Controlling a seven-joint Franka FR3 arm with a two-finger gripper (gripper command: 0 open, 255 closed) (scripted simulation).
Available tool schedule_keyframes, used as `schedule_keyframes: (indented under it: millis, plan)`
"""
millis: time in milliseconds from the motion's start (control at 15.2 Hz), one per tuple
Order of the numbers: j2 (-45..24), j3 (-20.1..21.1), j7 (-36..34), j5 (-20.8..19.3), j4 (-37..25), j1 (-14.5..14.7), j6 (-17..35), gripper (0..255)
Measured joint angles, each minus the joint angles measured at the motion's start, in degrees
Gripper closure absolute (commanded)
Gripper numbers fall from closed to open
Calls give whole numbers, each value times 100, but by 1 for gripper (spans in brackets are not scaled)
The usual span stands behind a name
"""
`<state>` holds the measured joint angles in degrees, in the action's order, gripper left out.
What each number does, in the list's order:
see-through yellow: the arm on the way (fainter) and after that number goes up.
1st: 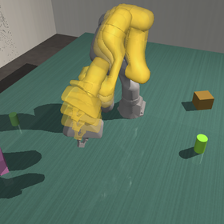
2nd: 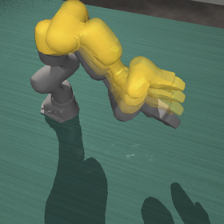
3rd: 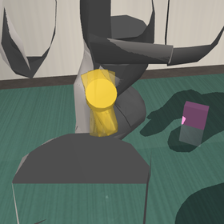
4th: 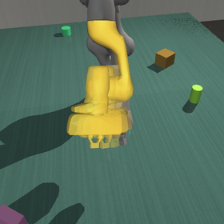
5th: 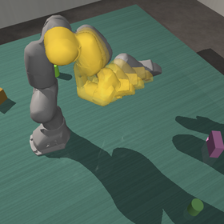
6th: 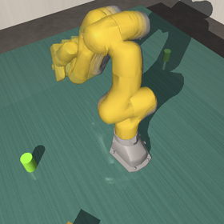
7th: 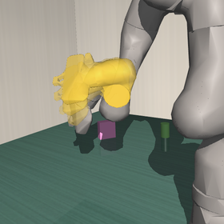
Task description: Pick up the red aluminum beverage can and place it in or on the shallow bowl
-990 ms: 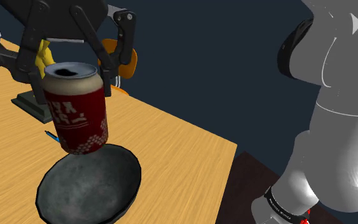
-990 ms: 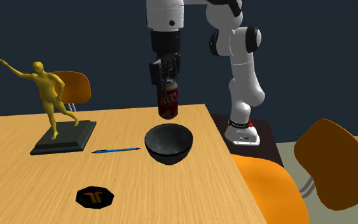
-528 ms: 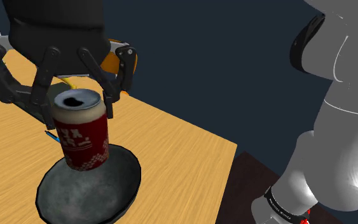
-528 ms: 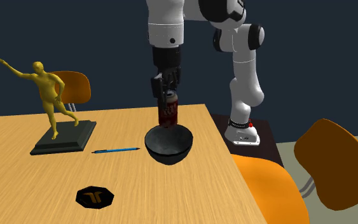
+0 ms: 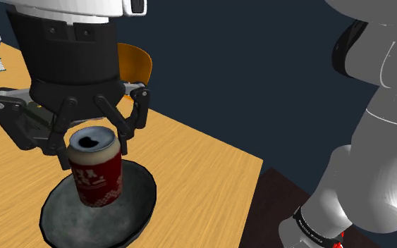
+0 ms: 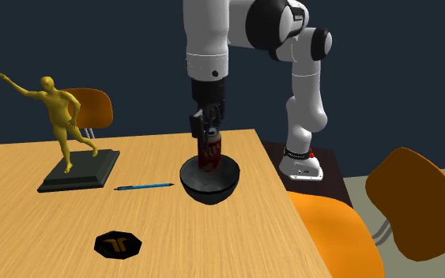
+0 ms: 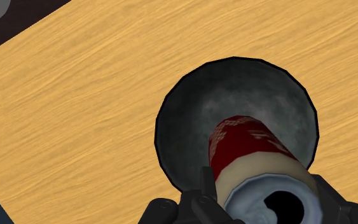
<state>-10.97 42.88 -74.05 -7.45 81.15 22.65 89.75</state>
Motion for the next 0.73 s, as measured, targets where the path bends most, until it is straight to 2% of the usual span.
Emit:
schedule_keyframes:
  millis: [528,594,726]
  plan:
    - [35,-9,15,25,214,-34,190,255]
    - [35,-9,15,25,214,-34,190,0]
    - [35,-9,15,25,214,-34,191,0]
